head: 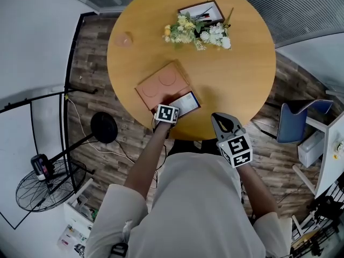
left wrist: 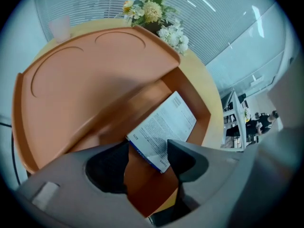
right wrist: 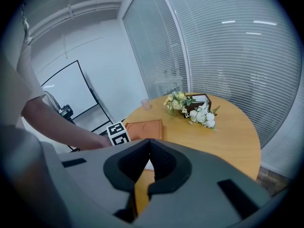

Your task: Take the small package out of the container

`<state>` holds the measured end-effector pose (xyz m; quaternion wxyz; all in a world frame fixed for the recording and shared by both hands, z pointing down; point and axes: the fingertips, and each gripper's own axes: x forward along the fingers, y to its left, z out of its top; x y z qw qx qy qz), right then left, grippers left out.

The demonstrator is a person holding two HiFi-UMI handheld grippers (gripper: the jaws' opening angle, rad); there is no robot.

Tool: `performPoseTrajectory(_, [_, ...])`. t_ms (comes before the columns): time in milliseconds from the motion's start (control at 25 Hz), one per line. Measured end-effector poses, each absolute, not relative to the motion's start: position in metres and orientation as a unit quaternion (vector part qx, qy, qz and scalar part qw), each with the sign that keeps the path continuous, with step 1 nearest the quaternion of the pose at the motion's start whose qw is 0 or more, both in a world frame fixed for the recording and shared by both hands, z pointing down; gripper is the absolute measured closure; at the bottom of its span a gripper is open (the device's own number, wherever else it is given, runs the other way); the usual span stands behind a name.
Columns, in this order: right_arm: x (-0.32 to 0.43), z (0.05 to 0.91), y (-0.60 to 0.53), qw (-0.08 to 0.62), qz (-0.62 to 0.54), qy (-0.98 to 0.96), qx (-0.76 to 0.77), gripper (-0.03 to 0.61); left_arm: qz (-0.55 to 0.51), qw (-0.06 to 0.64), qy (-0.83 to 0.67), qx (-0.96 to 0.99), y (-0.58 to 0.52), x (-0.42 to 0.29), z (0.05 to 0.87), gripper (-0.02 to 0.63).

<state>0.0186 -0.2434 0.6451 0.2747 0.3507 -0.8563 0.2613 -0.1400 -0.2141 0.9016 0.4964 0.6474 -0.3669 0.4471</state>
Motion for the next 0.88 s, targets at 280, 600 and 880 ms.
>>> performPoseTrajectory(280, [0.029,0.649,-0.238,0.281,0.26,-0.855,0.348,0.575,0.377,0.526,-0.365,0.67,-0.22,-0.132,0.891,0.341])
performPoseTrajectory(600, [0.021,0.634,-0.24,0.273,0.243,-0.867,0.337,0.575,0.328,0.496,-0.382,0.707,-0.222,-0.126,0.851,0.341])
performPoseTrajectory(880, [0.013,0.625,-0.232,0.267,0.237,-0.876,0.325,0.575,0.289,0.453,-0.398,0.743,-0.223,-0.11,0.813,0.341])
